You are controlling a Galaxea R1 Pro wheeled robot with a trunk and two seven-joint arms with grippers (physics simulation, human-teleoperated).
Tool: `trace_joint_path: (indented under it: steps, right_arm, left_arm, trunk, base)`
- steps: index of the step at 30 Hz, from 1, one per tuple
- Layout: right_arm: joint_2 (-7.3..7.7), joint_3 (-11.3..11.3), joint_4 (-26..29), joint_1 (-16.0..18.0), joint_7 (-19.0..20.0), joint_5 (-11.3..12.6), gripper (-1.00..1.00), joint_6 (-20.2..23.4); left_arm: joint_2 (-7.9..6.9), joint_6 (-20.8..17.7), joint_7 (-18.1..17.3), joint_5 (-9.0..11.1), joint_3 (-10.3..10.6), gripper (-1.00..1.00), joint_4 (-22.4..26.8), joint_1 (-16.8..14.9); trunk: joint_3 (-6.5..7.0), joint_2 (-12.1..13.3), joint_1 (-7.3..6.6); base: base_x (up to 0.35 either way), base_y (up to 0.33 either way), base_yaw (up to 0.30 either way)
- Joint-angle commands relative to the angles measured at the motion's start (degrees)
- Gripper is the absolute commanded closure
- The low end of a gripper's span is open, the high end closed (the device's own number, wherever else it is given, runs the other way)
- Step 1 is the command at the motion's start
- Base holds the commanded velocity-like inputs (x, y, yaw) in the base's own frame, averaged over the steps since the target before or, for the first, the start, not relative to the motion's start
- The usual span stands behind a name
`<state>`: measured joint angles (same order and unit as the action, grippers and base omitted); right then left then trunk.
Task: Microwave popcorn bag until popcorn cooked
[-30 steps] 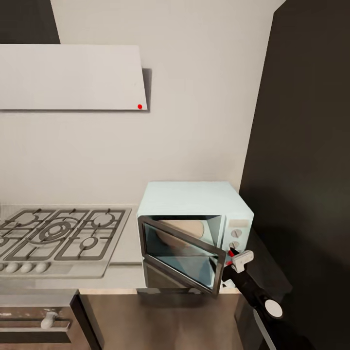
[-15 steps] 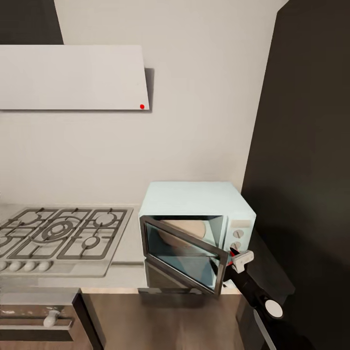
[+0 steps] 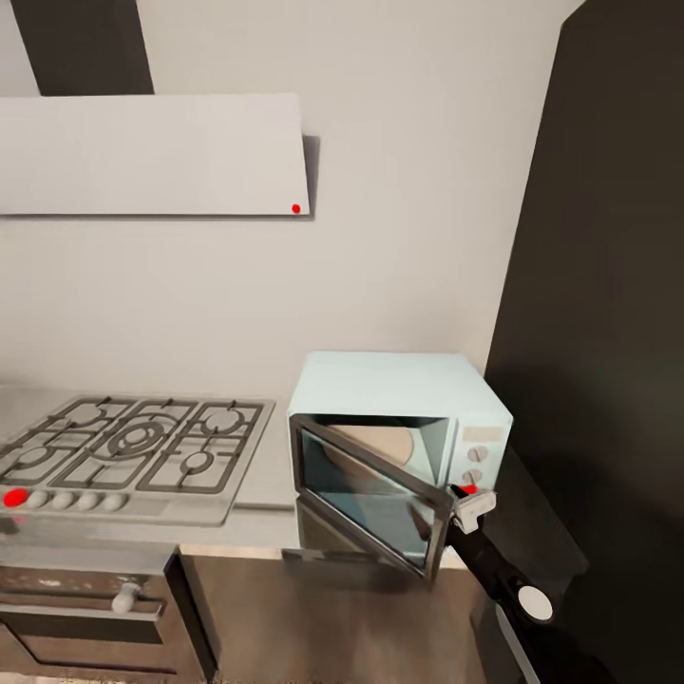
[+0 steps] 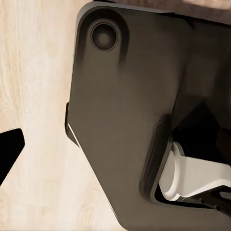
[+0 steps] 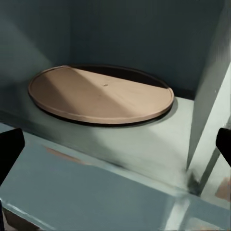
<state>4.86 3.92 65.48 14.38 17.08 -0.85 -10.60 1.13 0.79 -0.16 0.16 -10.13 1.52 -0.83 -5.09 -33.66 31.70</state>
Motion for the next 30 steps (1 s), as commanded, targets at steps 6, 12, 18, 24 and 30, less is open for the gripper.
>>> trace_joint_path:
  steps: [6,12,18,24,30]
  right_arm:
    - [0.04,0.05,0.0,0.03,0.06,-0.12,-1.0,-0.21]
    - [0.04,0.04,0.0,0.03,0.06,-0.12,-1.0,-0.22]
    - [0.05,0.04,0.0,0.03,0.06,-0.12,-1.0,-0.21]
    - [0.06,0.05,0.0,0.03,0.06,-0.12,-1.0,-0.22]
    - [0.05,0.04,0.0,0.03,0.06,-0.12,-1.0,-0.2]
  left_arm:
    - [0.01,0.08,-0.02,0.02,-0.33,-1.0,-0.03,-0.05]
    - [0.01,0.09,-0.02,0.02,-0.33,-1.0,-0.03,-0.05]
    - [0.01,0.1,0.0,0.02,-0.33,-1.0,-0.03,-0.05]
    - [0.01,0.08,0.03,0.02,-0.33,-1.0,-0.03,-0.05]
    - [0.01,0.14,0.03,0.02,-0.41,-1.0,-0.03,-0.05]
  trunk:
    - [-0.1,-0.09,0.02]
    - [-0.1,-0.09,0.02]
    - [-0.1,-0.09,0.02]
    - [-0.1,-0.09,0.02]
    - [-0.1,-0.09,0.02]
  base:
    - [-0.002,0.0,0.249]
    - [0.0,0.0,0.25]
    - [-0.221,0.0,0.25]
    - [-0.336,0.0,0.25]
    - [-0.216,0.0,0.25]
